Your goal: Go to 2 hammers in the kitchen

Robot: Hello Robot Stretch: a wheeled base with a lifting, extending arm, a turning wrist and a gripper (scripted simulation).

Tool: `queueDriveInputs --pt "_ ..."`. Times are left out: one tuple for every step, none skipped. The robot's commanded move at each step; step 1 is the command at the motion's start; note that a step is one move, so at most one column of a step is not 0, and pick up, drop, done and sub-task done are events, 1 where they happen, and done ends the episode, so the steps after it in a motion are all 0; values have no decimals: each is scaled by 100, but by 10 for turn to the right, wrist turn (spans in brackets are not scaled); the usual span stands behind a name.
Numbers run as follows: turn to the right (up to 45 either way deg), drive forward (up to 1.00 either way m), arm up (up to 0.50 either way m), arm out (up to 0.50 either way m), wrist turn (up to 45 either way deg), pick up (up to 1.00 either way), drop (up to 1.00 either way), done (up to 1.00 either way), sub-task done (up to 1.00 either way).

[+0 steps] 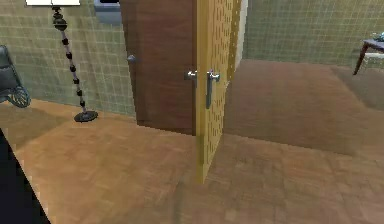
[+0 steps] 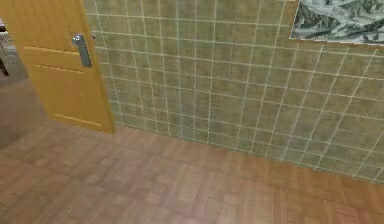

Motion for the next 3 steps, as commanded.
queueDriveInputs --pt "0 35 0 0 0 0 0 0 0" --pt "-420 0 0 0 0 0 0 0 0" --pt "-30 0 0 0 0 0 0 0 0"
